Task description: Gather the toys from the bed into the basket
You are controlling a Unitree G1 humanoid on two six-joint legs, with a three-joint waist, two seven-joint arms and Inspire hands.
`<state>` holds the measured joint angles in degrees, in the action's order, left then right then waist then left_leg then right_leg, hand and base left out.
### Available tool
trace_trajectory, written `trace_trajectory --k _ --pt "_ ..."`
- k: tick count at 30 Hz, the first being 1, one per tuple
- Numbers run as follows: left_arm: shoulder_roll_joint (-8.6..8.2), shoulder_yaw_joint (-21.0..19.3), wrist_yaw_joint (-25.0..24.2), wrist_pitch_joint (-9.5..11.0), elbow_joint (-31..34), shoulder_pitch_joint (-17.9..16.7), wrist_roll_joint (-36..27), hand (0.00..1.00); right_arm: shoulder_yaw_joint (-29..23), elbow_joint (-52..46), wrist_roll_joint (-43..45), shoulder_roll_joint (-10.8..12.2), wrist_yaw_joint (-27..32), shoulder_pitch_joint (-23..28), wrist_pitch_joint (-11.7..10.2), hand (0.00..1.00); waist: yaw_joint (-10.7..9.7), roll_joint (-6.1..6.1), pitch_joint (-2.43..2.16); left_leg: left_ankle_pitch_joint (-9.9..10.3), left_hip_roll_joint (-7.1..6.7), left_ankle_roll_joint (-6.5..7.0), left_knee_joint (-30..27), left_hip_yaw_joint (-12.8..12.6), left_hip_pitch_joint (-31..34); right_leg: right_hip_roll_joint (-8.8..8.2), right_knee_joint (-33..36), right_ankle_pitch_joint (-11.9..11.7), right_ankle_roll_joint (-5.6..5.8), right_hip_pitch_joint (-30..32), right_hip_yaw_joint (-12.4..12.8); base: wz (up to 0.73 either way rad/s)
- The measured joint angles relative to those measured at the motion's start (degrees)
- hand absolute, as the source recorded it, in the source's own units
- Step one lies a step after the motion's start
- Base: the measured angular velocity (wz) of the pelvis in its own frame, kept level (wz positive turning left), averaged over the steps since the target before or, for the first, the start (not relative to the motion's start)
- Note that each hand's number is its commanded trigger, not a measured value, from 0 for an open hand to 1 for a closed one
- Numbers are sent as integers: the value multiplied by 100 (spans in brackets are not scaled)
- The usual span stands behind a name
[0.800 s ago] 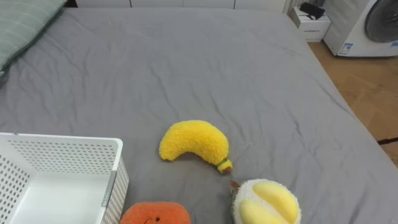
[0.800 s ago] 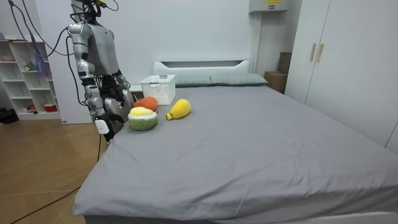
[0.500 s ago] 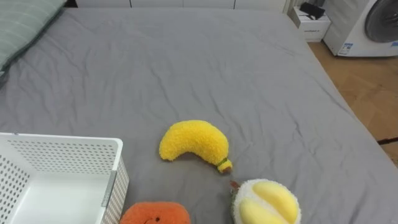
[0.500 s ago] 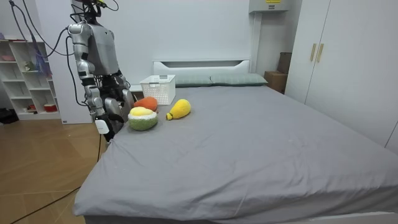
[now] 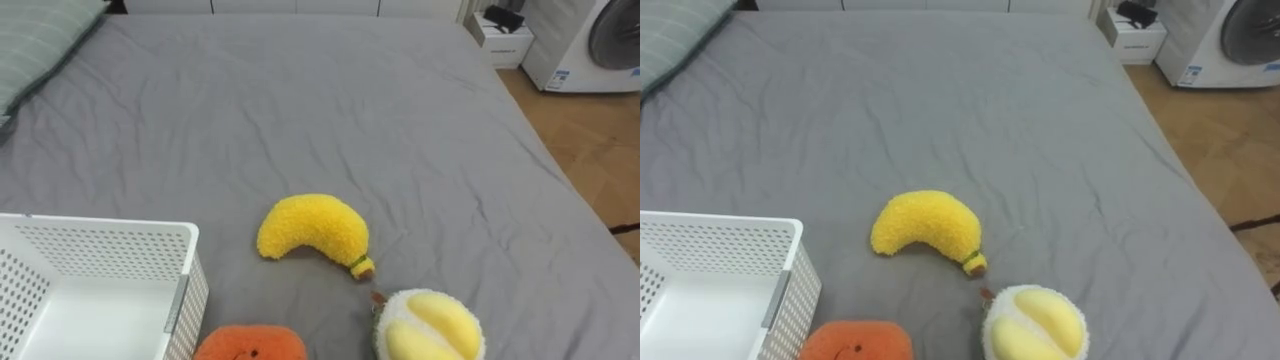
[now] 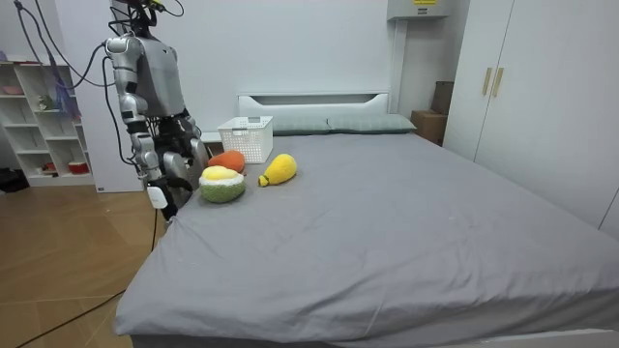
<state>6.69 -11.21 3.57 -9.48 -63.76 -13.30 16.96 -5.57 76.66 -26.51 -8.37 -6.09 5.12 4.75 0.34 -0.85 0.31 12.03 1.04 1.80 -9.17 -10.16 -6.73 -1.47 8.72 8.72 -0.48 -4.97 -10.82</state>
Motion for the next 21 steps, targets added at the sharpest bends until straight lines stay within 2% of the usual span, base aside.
trace_trajectory --k 4,6,8,11,13,14,17,21 --pt "25 -251 2 -19 2 -16 1 0 -506 116 -85 -96 189 255 1 0 -145 -68 -27 -5 -2 -5 56 -9 -86 2 4 21 8 -30 2 0" --pt "49 -350 19 -21 17 -4 -37 0 -727 97 -80 -113 344 340 33 0 -251 -109 -15 -10 1 -14 74 -24 -88 8 14 27 3 -24 20 -6" --pt "72 -438 86 -71 17 -19 -121 0 -1075 91 -158 -124 581 434 57 0 -354 -154 1 -14 13 -22 101 -88 -94 46 25 32 -7 11 152 -19" --pt "113 -437 108 -109 17 -17 -185 0 -1232 9 -506 -169 918 495 112 0 -385 -220 -1 -16 25 -26 102 -185 -89 62 68 24 -20 100 258 -18" --pt "143 -437 116 -109 16 -30 -294 0 -1403 -176 -479 -231 1079 469 116 0 -425 -266 23 -18 22 -25 104 -216 -73 62 125 24 -19 127 275 -10" --pt "167 -437 116 -109 14 -38 -301 0 -1472 -287 -480 -304 1160 423 115 0 -466 -264 10 -18 21 -25 121 -224 -77 74 130 24 -18 128 279 -4" --pt "190 -446 117 -108 10 -61 -283 0 -1816 -708 -494 -467 1503 250 91 0 -476 -286 10 -18 21 -24 132 -247 -108 81 117 23 -19 127 310 -5" --pt "194 -443 127 -106 19 -62 -282 0 -1941 -1452 -758 -506 1953 99 -29 0 -467 -306 14 -22 24 -26 100 -245 -95 69 115 15 -21 153 319 0"
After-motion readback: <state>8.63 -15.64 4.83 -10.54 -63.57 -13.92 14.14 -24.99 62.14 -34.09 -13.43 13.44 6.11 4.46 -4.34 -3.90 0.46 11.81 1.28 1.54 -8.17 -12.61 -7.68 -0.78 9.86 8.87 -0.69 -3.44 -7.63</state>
